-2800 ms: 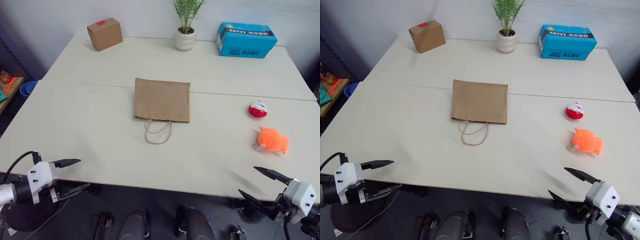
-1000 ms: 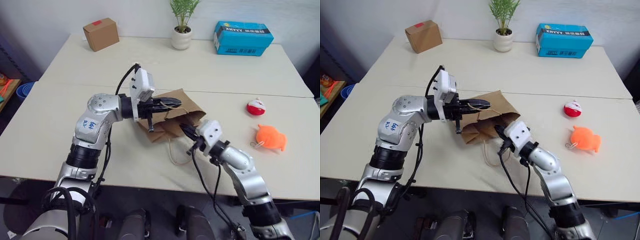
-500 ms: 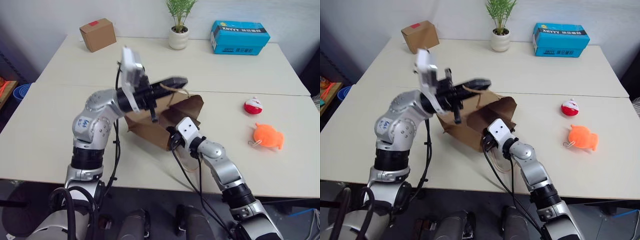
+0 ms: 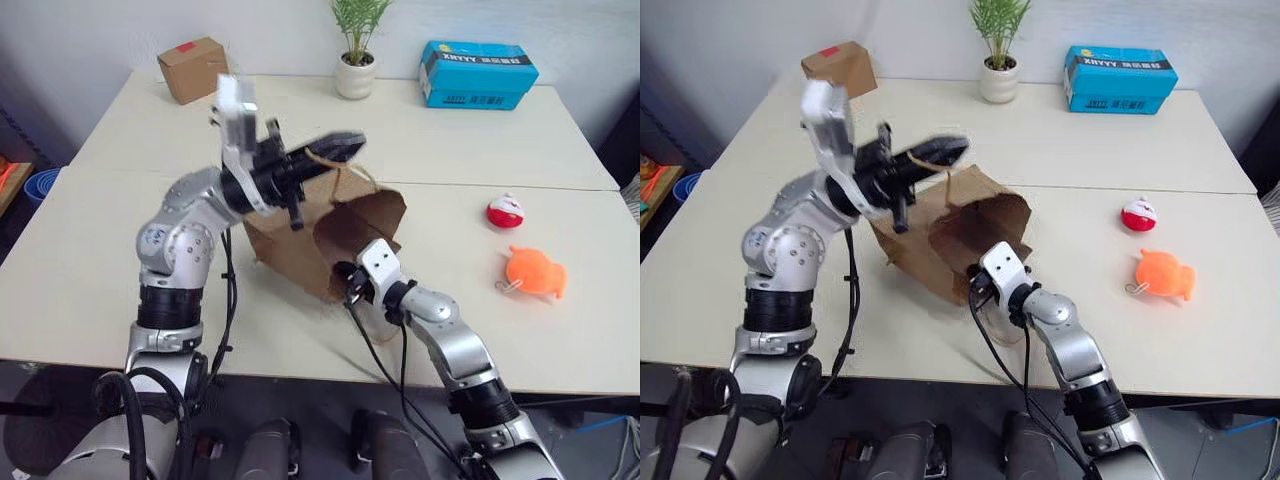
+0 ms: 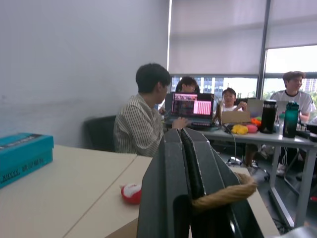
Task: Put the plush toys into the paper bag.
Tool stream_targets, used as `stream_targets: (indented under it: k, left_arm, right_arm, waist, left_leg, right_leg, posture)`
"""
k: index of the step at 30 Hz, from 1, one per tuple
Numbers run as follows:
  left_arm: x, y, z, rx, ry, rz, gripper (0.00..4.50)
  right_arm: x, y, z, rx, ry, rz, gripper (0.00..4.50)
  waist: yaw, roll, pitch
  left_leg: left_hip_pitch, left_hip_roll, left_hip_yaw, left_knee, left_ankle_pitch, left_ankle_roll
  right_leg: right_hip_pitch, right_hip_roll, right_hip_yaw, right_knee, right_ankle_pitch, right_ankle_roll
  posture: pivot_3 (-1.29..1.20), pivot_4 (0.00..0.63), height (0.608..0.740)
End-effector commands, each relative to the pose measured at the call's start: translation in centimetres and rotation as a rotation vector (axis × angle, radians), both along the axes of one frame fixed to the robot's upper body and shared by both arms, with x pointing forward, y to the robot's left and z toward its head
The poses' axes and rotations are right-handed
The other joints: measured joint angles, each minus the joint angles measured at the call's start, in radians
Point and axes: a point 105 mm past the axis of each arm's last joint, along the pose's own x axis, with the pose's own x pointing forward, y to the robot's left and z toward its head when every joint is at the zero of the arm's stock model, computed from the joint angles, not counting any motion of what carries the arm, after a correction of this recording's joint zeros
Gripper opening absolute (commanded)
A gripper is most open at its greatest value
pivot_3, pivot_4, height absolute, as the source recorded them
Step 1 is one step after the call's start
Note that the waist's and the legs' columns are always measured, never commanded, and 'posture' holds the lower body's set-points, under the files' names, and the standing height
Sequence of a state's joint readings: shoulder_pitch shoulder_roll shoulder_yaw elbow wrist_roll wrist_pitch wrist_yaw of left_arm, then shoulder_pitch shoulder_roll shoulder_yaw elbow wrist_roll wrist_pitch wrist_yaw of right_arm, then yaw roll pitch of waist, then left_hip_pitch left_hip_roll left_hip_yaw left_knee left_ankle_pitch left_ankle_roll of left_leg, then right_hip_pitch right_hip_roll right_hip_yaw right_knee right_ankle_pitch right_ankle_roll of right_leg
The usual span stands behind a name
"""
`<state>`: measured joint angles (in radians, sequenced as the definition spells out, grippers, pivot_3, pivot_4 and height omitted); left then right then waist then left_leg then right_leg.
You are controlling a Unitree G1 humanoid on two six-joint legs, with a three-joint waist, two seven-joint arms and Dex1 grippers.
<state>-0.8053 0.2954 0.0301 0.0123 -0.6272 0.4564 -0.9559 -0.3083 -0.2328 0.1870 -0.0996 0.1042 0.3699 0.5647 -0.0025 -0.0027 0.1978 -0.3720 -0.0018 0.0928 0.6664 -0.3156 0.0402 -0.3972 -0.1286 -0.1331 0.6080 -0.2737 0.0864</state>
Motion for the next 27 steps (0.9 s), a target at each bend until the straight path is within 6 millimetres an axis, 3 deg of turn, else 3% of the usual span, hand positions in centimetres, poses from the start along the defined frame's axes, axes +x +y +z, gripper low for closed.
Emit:
stream_targets:
  k: [1, 4, 6, 10, 13, 17, 20, 24, 27]
  left_arm:
    - [-0.9, -0.2, 0.3, 0.004, -0.065, -0.015, 0.00]
    - [-1.2, -0.2, 0.2, 0.010, -0.068, -0.028, 0.00]
    - [-1.1, -0.1, -0.3, 0.028, -0.066, -0.029, 0.00]
    - [-1.0, 0.1, -0.7, 0.036, -0.062, -0.026, 0.00]
    - [-0.9, 0.2, -1.0, 0.045, -0.063, -0.024, 0.00]
    - [-1.1, 0.0, -1.6, 0.069, -0.068, -0.025, 0.00]
    - [-1.2, 0.1, -1.8, 0.078, -0.068, -0.026, 0.00]
    - [-1.3, 0.0, -1.9, 0.097, -0.077, -0.017, 0.00]
    - [-1.5, 0.0, -1.9, 0.099, -0.079, -0.013, 0.00]
  right_arm:
    - [-3.0, -2.1, 4.8, 0.129, -0.155, 0.097, 1.38]
    - [-6.6, -4.2, 6.9, 0.229, -0.195, 0.162, 2.28]
    - [-8.7, -7.4, 7.4, 0.265, -0.189, 0.069, 2.99]
    - [-11.3, -13.6, 6.2, 0.145, -0.205, -0.211, 4.32]
    - [-13.3, -18.7, 4.1, 0.052, -0.182, -0.450, 4.42]
    - [-15.3, -23.7, 1.3, -0.128, -0.118, -0.625, 4.42]
    - [-13.8, -25.2, 2.3, -0.144, -0.128, -0.655, 4.42]
    - [-8.2, -26.6, 3.4, -0.242, -0.064, -0.609, 4.42]
    - [-5.1, -28.4, 2.6, -0.310, 0.055, -0.643, 4.42]
  waist:
    - [0.005, 0.000, 0.000]
    - [0.013, 0.000, 0.000]
    - [0.018, 0.000, 0.000]
    - [0.029, -0.001, 0.000]
    - [0.029, -0.001, 0.000]
    - [0.026, -0.001, 0.000]
    - [0.020, 0.000, 0.000]
    - [0.000, 0.000, 0.000]
    - [0.010, 0.000, 0.000]
  left_leg:
    - [0.000, 0.000, 0.000, 0.000, 0.000, 0.000]
    - [-0.002, 0.000, -0.001, 0.000, 0.000, 0.000]
    - [-0.002, 0.000, -0.001, -0.001, -0.001, 0.000]
    - [-0.001, 0.000, -0.001, -0.002, -0.001, 0.001]
    - [0.000, -0.001, 0.001, -0.001, -0.001, 0.002]
    - [0.002, -0.001, 0.002, -0.002, -0.001, 0.002]
    - [0.002, 0.000, 0.003, -0.002, -0.002, 0.002]
    - [0.003, 0.001, 0.005, 0.000, -0.001, 0.002]
    - [0.003, 0.002, 0.003, -0.001, -0.001, 0.001]
  right_leg:
    - [0.000, 0.000, 0.000, 0.000, 0.000, 0.000]
    - [0.000, 0.000, 0.000, -0.002, 0.000, 0.001]
    - [0.000, -0.001, 0.000, -0.003, 0.000, 0.001]
    - [0.000, 0.000, -0.001, -0.004, 0.001, 0.001]
    - [0.001, -0.001, 0.001, -0.004, 0.001, 0.002]
    - [0.001, -0.001, 0.003, -0.006, 0.001, 0.002]
    - [0.001, -0.003, 0.005, -0.006, 0.001, 0.002]
    - [0.000, -0.004, 0.008, -0.006, 0.002, 0.002]
    - [-0.001, -0.004, 0.007, -0.005, 0.001, 0.000]
  posture:
    - [0.00, 0.150, 0.740]
    - [0.00, 0.150, 0.740]
    - [0.00, 0.150, 0.740]
    - [0.00, 0.150, 0.740]
    - [0.00, 0.150, 0.740]
    - [0.00, 0.150, 0.740]
    - [0.00, 0.150, 0.740]
    - [0.00, 0.150, 0.740]
    - [0.00, 0.150, 0.740]
